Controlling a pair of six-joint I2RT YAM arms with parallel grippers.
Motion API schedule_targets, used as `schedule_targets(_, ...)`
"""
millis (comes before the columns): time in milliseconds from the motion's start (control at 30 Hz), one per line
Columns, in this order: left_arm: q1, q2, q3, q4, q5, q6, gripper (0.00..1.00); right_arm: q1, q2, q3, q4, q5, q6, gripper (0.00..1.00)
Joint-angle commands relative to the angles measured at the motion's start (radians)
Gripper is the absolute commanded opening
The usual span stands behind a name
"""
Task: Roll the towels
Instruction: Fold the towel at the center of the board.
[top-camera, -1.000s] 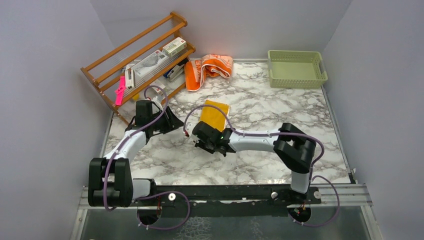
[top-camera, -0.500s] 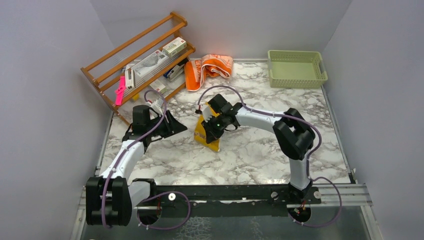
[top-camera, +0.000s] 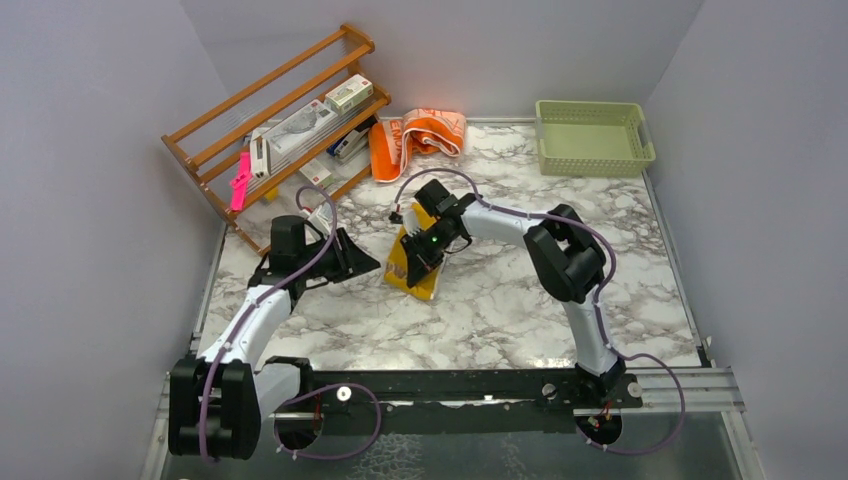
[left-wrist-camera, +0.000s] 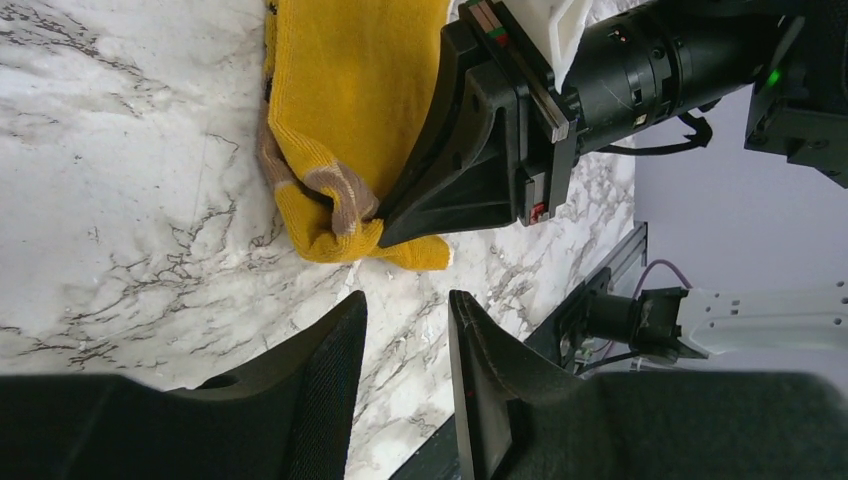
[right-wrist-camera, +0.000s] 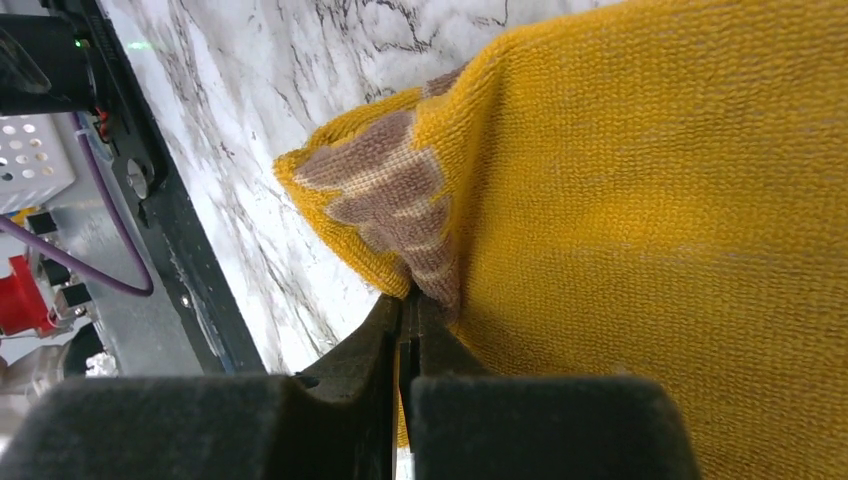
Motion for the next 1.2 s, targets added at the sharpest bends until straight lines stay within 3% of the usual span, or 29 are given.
schedule_targets(0,-0.008,-0.025,0.010,0.002,-0.023,-0.012,0.38,0.001,-0.029,0.029,-0.040,-0.002,-0.018,0.01)
schedule_targets(167,-0.008,-0.011,0.021,0.014,-0.062,-0.039,0.38,0.009,-0.165,-0.075,-0.068,0.140,-0.042,0.02)
schedule_targets(333,-0.008,0.039,0.000,0.069,-0.066,-0.069,0.37,0.048,-0.318,-0.319,0.038,0.195,-0.055,0.26)
schedule_targets(467,-0.008,0.071,0.007,0.086,-0.039,-0.078,0.35,0.120,-0.364,-0.357,0.037,0.311,-0.063,0.64)
schedule_targets(500,-0.008,0.070,0.015,0.075,-0.039,-0.071,0.35,0.129,-0.400,-0.370,0.064,0.336,-0.056,0.89)
schedule_targets(533,-0.008,0.067,0.025,0.055,-0.044,-0.060,0.35,0.131,-0.432,-0.386,0.093,0.359,-0.051,0.97)
schedule_targets(600,-0.009,0.052,0.048,0.010,-0.058,-0.031,0.36,0.139,-0.498,-0.415,0.153,0.404,-0.047,1.00)
schedule_targets(700,-0.008,0.035,0.068,-0.026,-0.074,-0.003,0.36,0.211,-0.631,-0.478,0.280,0.644,-0.064,0.81)
schedule_targets(733,-0.008,0.031,0.067,-0.031,-0.074,0.000,0.36,0.250,-0.701,-0.524,0.356,0.726,-0.081,0.80)
schedule_targets(767,-0.008,0.029,0.065,-0.033,-0.074,0.002,0.36,0.266,-0.766,-0.576,0.434,0.742,-0.099,0.83)
schedule_targets(833,-0.008,0.028,0.057,-0.027,-0.070,-0.002,0.36,0.269,-0.856,-0.694,0.618,0.706,-0.137,0.98)
schedule_targets(900,-0.009,0.037,0.037,0.010,-0.059,-0.023,0.36,0.269,-0.863,-0.770,0.710,0.698,-0.170,1.00)
schedule_targets(967,-0.018,0.057,0.026,0.051,-0.043,-0.039,0.29,0.268,-0.791,-0.729,0.643,0.684,-0.180,0.96)
schedule_targets(1067,-0.104,0.083,0.040,0.063,-0.097,-0.031,0.12,0.265,-0.657,-0.580,0.489,0.753,-0.086,0.52)
schedule_targets(1133,-0.175,0.111,0.054,0.076,-0.140,-0.033,0.00,0.253,-0.616,-0.562,0.500,0.714,-0.050,0.18)
schedule_targets(1167,-0.199,0.130,0.055,0.098,-0.150,-0.044,0.00,0.249,-0.599,-0.565,0.518,0.683,-0.028,0.04)
